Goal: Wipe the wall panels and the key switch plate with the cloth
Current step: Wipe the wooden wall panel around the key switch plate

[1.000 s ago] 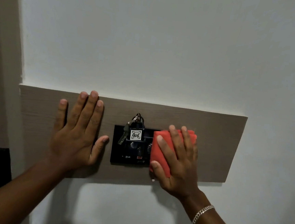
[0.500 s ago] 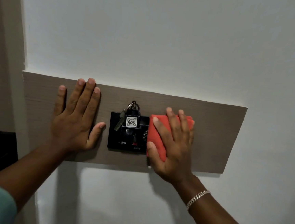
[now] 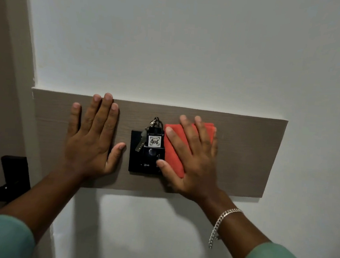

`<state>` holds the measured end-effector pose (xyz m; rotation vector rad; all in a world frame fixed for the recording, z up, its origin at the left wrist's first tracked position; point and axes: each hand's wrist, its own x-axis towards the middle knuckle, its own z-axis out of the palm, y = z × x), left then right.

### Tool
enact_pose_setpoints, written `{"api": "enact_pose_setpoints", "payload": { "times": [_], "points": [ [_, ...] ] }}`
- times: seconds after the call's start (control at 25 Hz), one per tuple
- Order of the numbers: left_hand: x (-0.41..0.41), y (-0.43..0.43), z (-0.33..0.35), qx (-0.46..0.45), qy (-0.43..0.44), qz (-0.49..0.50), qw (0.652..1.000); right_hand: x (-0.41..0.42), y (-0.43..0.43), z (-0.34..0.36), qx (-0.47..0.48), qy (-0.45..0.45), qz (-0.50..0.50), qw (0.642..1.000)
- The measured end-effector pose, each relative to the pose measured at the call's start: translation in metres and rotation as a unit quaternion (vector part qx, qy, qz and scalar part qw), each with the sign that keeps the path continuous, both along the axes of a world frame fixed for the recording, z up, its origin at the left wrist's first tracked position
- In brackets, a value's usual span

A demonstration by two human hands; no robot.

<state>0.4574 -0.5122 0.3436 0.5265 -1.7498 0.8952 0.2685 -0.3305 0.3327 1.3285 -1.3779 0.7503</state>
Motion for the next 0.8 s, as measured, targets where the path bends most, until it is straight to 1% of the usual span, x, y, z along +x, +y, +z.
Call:
{"api": "enact_pose_setpoints", "payload": {
  "times": [0.08,0.12,0.16,0.2,0.24,0.28,0.32,0.4,0.44,0.48,0.56,0.6,0.68,0.72,0.8],
  "points": [
    [0.0,0.002,0.001,0.003,0.0,-0.008,1.0,-0.018,0.014,-0.003,0.019,0.06,-0.004,0.998],
    [0.001,0.002,0.001,0.003,0.002,-0.01,1.0,-0.023,0.018,-0.007,0.008,0.054,-0.01,0.998],
    [0.001,0.001,0.001,0.001,0.002,-0.012,1.0,-0.022,0.016,-0.012,-0.018,0.014,-0.017,1.0],
    [0.001,0.0,0.001,0.0,0.0,-0.013,1.0,-0.014,0.009,-0.016,-0.054,-0.051,-0.026,0.997],
    [0.001,0.0,0.0,0.0,-0.002,-0.013,1.0,-0.001,-0.002,-0.019,-0.088,-0.118,-0.031,0.989],
    [0.001,-0.001,0.001,-0.001,-0.002,-0.015,1.0,0.011,-0.011,-0.021,-0.112,-0.16,-0.032,0.98],
    [0.001,-0.001,0.001,0.002,0.0,-0.019,1.0,0.016,-0.015,-0.024,-0.118,-0.169,-0.032,0.978],
    [0.0,0.0,0.001,0.009,0.002,-0.025,1.0,0.012,-0.011,-0.031,-0.093,-0.123,-0.028,0.988],
    [0.0,0.0,0.0,0.01,0.003,-0.024,1.0,0.01,-0.007,-0.035,-0.095,-0.125,-0.024,0.987],
    [0.001,0.0,0.0,0.011,0.001,-0.023,1.0,0.011,-0.008,-0.036,-0.117,-0.155,-0.023,0.981],
    [0.002,-0.001,0.001,0.02,-0.008,-0.029,0.999,0.024,-0.015,-0.038,-0.179,-0.242,-0.03,0.953],
    [0.002,-0.001,0.001,0.023,-0.008,-0.032,0.999,0.031,-0.019,-0.04,-0.187,-0.257,-0.032,0.948],
    [0.002,0.001,0.0,0.03,-0.006,-0.034,0.999,0.032,-0.019,-0.049,-0.165,-0.231,-0.032,0.958],
    [0.002,0.002,0.0,0.031,-0.005,-0.033,0.999,0.03,-0.018,-0.053,-0.165,-0.233,-0.026,0.958],
    [0.002,0.001,0.001,0.034,-0.008,-0.031,0.999,0.032,-0.019,-0.058,-0.207,-0.298,-0.015,0.932]
  ]
}}
